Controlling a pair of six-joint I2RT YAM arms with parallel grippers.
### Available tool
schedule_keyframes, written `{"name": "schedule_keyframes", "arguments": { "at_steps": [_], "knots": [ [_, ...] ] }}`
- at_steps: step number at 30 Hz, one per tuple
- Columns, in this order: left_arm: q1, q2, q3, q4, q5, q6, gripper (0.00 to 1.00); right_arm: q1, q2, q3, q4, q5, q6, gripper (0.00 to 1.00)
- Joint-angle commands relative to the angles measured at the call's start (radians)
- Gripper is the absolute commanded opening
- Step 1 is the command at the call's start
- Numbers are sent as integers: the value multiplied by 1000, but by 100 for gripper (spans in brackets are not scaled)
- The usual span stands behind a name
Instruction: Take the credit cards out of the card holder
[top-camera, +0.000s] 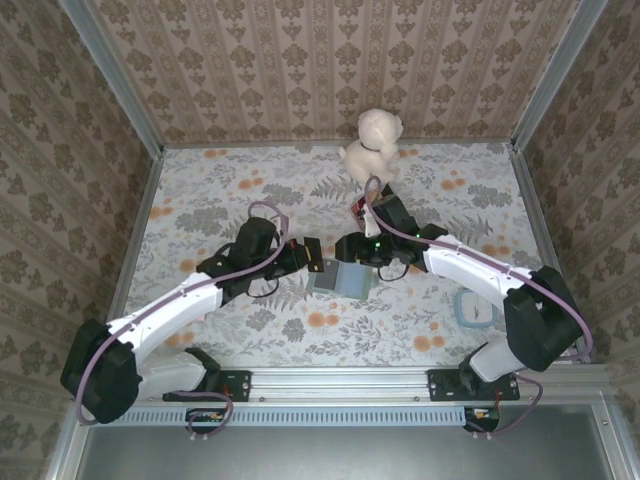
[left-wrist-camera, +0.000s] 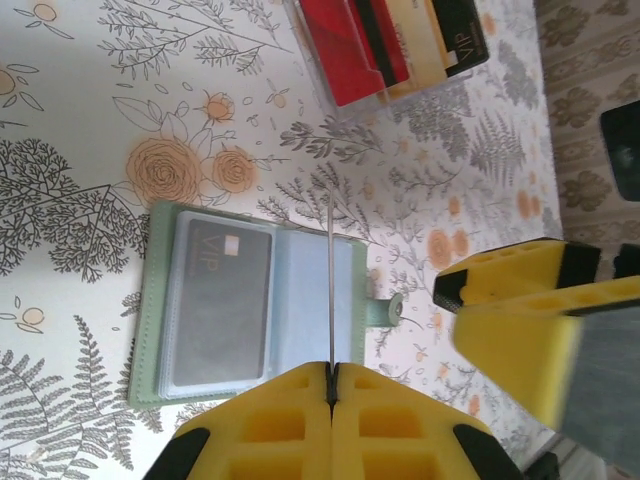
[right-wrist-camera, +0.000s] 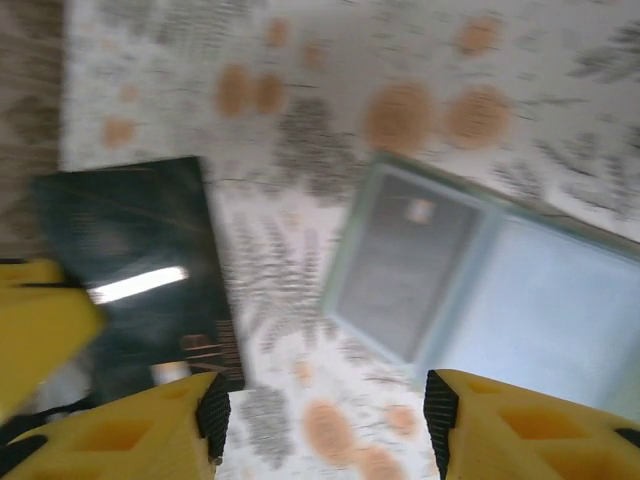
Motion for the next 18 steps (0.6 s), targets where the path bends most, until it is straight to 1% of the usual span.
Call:
{"name": "schedule_keyframes", "arguments": {
  "at_steps": [1, 4, 6, 10, 13, 18],
  "knots": [
    [1, -56, -16, 102, 47, -79, 0, -4, -31, 22, 117, -225, 66, 66],
    [3, -91, -36, 196, 69, -101, 0, -4, -51, -22, 264, -286, 129, 72],
    [9, -107, -53, 234, 77, -120, 0, -4, -56, -29, 303, -300, 142, 73],
    [25, -110, -95, 343, 125, -171, 0, -4, -50, -29, 359, -349, 179, 73],
    [35, -104, -115, 386, 149, -198, 0, -4, -47, -18, 372, -376, 211, 69],
    [62, -113, -135, 377, 155, -209, 0, -5, -58, -7, 378, -399, 226, 63]
  ]
}}
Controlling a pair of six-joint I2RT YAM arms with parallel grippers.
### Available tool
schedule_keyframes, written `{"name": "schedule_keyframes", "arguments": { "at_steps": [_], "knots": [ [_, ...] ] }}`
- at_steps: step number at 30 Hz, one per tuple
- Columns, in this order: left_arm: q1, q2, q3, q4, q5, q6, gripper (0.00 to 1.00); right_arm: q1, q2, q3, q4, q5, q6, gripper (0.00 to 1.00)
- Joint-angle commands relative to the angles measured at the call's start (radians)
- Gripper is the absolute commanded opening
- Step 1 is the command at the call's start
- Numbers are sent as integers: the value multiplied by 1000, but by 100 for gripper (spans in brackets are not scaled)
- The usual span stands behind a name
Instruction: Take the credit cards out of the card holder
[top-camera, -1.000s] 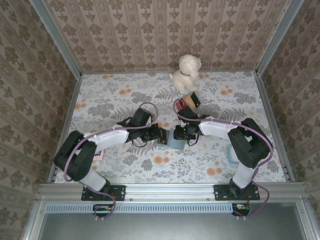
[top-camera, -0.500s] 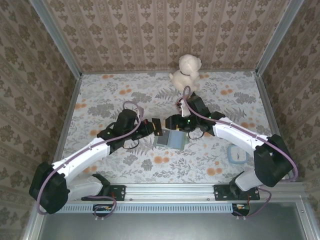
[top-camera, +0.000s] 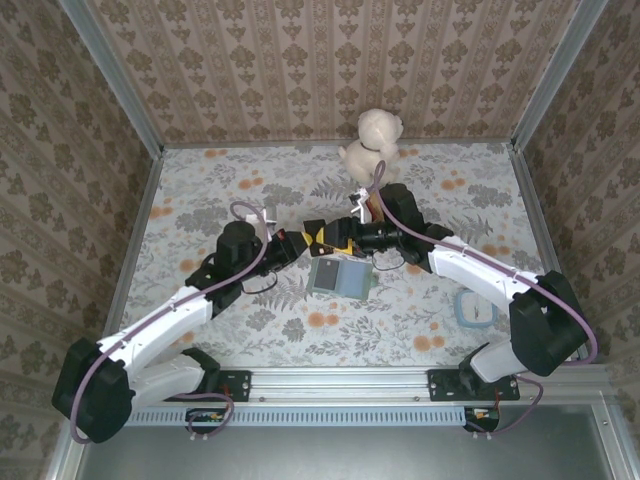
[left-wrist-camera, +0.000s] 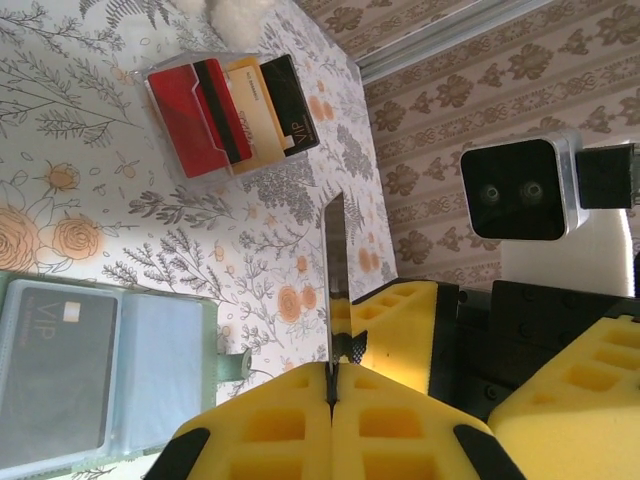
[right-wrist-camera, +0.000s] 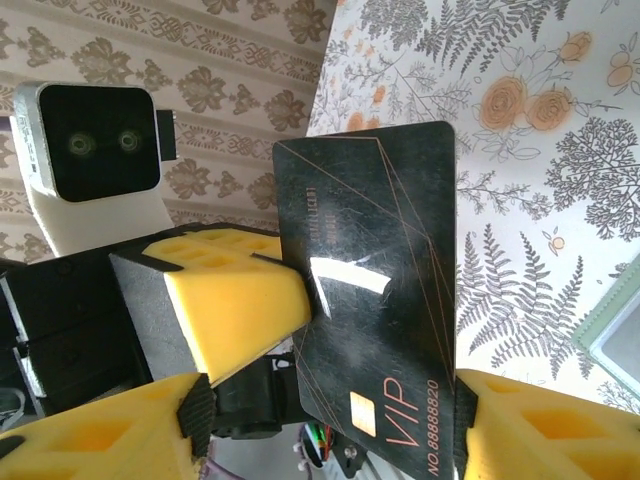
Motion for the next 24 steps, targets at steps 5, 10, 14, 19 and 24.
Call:
{"name": "schedule_keyframes", "arguments": {
  "at_steps": [5, 10, 14, 19, 24],
  "knots": [
    [29, -38, -49, 45, 40, -32, 0, 7, -39, -1, 98, -100, 47, 49],
    [35, -60, -66, 69, 52, -36, 0, 6, -45, 5, 114, -105, 62, 33],
    [37, -62, -68, 74, 63, -38, 0, 7, -35, 21, 117, -108, 70, 16],
    [43, -59, -60, 27, 50, -35, 8, 8, -13, 49, 61, -83, 48, 0],
    [56, -56, -24, -140, -24, 20, 43, 3, -17, 93, -104, 36, -85, 0]
  ]
}}
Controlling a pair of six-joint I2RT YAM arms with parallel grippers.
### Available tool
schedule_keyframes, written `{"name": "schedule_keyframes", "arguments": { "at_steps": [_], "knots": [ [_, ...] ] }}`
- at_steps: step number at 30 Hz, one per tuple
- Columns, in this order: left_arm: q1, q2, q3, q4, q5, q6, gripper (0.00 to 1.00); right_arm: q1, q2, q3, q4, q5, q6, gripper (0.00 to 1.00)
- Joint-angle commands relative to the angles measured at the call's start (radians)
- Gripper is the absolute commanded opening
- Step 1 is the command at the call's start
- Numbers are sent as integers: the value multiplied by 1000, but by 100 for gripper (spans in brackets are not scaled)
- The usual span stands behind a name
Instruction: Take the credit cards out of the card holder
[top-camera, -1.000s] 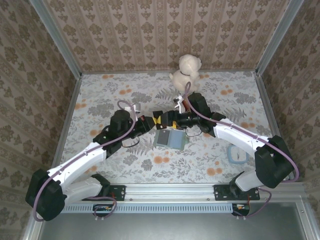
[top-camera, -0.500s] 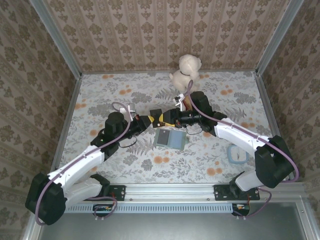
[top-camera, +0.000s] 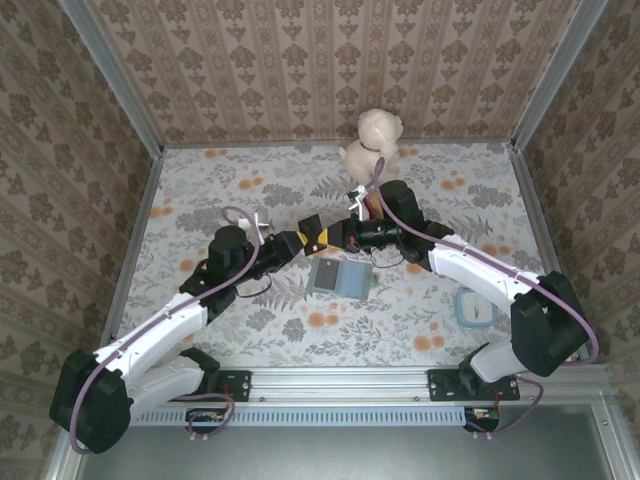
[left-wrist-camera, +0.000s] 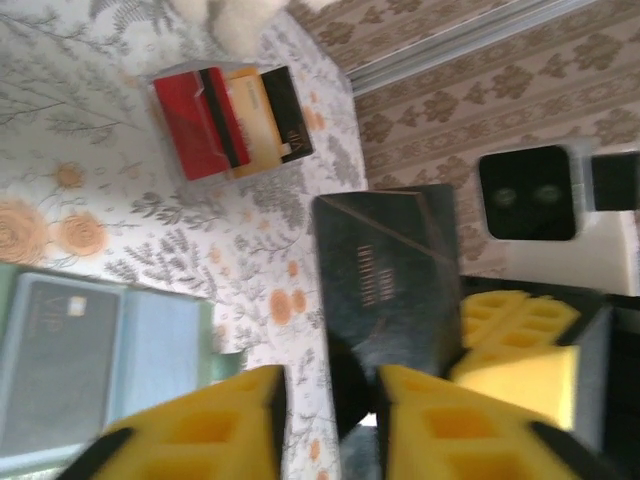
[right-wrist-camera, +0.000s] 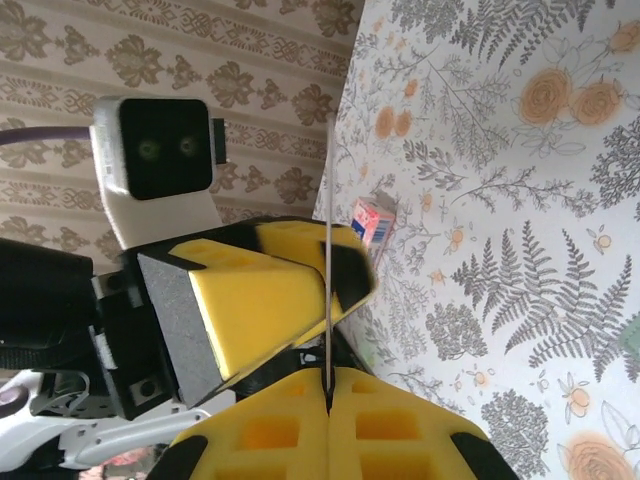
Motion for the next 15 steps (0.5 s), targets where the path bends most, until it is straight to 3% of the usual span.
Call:
{"name": "schedule_keyframes", "arguments": {
  "at_steps": [1, 6, 8, 12, 15],
  "knots": [
    [14, 3, 42, -180, -68, 60, 49, -4, -16, 69, -134, 85, -132, 0],
    [17, 32, 75, -371, -179, 158, 75, -81, -17, 159, -361, 275, -318, 0],
    [16, 48, 74, -413, -207, 179, 81, -130, -15, 193, -437, 334, -387, 0],
    [16, 69, 56, -431, -233, 220, 92, -187, -4, 274, -570, 622, -584, 0],
    [17, 90, 63, -461, -236, 258, 99, -229, 41, 346, -662, 744, -705, 0]
  ]
}}
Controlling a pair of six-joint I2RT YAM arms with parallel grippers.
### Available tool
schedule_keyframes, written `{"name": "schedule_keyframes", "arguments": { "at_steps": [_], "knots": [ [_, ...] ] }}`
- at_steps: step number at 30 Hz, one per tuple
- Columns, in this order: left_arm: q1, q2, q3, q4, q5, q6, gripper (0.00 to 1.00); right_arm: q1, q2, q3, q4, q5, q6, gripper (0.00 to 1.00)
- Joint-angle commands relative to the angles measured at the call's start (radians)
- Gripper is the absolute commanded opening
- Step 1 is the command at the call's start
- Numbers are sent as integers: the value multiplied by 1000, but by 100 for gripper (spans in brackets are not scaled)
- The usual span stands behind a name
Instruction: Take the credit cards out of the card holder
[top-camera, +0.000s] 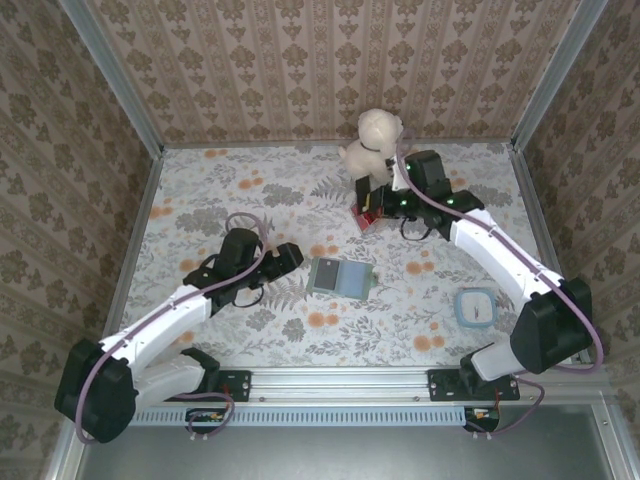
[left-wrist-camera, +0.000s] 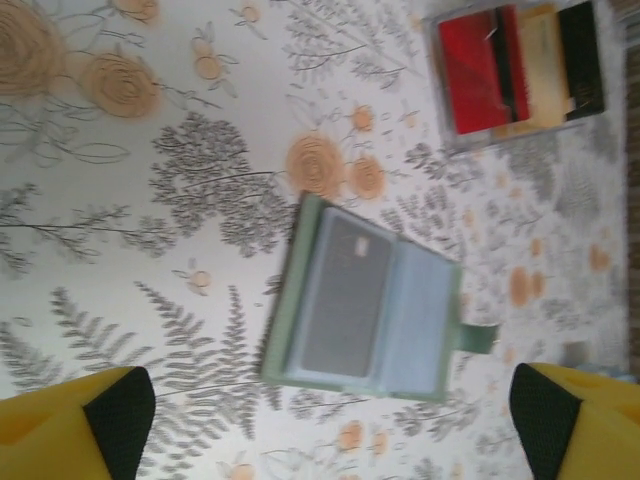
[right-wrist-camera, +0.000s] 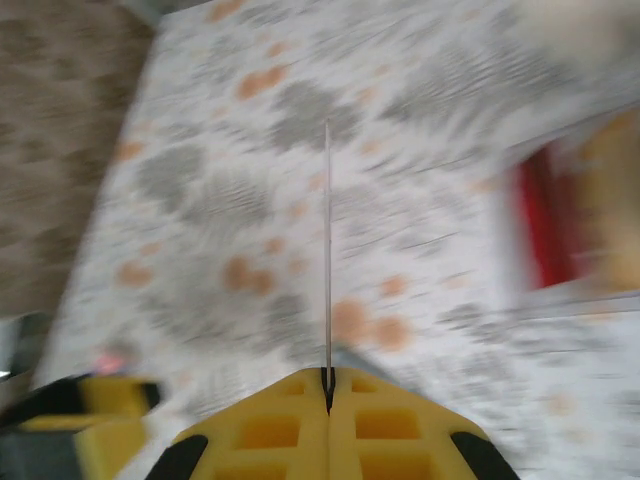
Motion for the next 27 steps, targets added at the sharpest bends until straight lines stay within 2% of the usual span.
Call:
{"name": "schedule_keyframes", "arguments": {
  "at_steps": [1, 5, 9, 12, 18, 27],
  "knots": [
    [5, 22, 21, -73, -36, 86, 100, -42, 52, 100, -190, 231, -230, 0],
    [4, 50, 25, -85, -47, 111, 100, -90, 128, 175, -239, 234, -341, 0],
    [4, 68, 26, -79, -39, 116, 100, -95, 205, 223, -276, 303, -409, 0],
    [4, 79, 23, -70, -30, 118, 100, -96, 255, 240, -269, 309, -441, 0],
    [4, 98, 24, -68, 0, 116, 100, -97, 360, 303, -269, 225, -480, 0],
    [5, 100, 18, -64, -1, 118, 100, -104, 480, 395, -298, 278, -480, 0]
  ]
}}
